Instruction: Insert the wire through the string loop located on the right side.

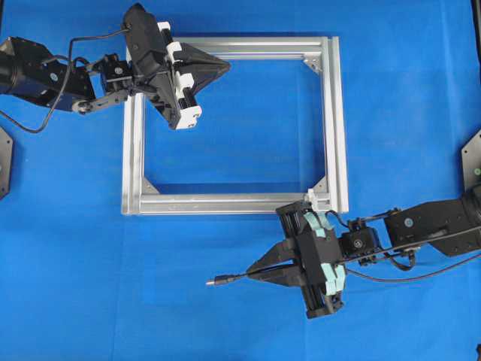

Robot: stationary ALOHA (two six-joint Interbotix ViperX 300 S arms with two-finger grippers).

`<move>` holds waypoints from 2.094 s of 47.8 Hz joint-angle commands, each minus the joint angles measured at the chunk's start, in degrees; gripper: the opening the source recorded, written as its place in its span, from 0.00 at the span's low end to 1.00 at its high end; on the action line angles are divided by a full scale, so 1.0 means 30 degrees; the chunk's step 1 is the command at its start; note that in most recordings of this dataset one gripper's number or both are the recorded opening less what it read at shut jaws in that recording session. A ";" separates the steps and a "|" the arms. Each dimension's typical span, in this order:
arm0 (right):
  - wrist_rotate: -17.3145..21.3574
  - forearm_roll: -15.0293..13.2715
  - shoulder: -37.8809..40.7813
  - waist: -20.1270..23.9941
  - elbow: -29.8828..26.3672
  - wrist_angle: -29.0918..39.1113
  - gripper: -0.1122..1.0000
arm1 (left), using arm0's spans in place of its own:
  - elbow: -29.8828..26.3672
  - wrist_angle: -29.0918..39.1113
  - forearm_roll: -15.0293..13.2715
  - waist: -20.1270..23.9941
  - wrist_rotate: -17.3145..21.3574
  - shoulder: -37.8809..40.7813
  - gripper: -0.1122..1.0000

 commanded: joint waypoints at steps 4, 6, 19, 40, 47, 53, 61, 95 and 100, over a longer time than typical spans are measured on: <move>-0.0029 -0.0029 -0.0527 -0.0029 -0.0176 0.0000 0.07 | -0.0088 -0.0088 0.0029 0.0059 0.0000 -0.0498 0.10; -0.0029 -0.0029 -0.0557 -0.0029 -0.0176 0.0029 0.07 | -0.0059 -0.0088 0.0029 0.0059 0.0000 -0.0527 0.10; -0.0029 -0.0029 -0.0527 -0.0029 -0.0176 0.0029 0.07 | -0.0059 -0.0088 0.0029 0.0059 0.0000 -0.0527 0.10; -0.0029 -0.0029 -0.0527 -0.0029 -0.0146 0.0029 0.07 | -0.0059 -0.0088 0.0029 0.0059 0.0000 -0.0527 0.10; -0.0029 -0.0029 -0.0527 -0.0029 -0.0176 0.0029 0.07 | -0.0059 -0.0088 0.0059 0.0059 0.0000 -0.0527 0.10; -0.0029 -0.0029 -0.0527 -0.0029 -0.0176 0.0029 0.07 | -0.0059 -0.0088 0.0029 0.0059 0.0000 -0.0527 0.10; -0.0029 -0.0029 -0.0527 -0.0029 -0.0176 0.0000 0.07 | -0.0059 -0.0059 0.0059 0.0059 0.0000 -0.0527 0.10; 0.0000 -0.0029 -0.0615 -0.0029 -0.0059 0.0059 0.07 | -0.0029 -0.0088 0.0059 0.0059 0.0000 -0.0557 0.10; 0.0059 0.0029 -0.0996 0.0000 0.0498 0.0264 0.07 | -0.0029 -0.0059 0.0029 0.0059 0.0000 -0.0557 0.10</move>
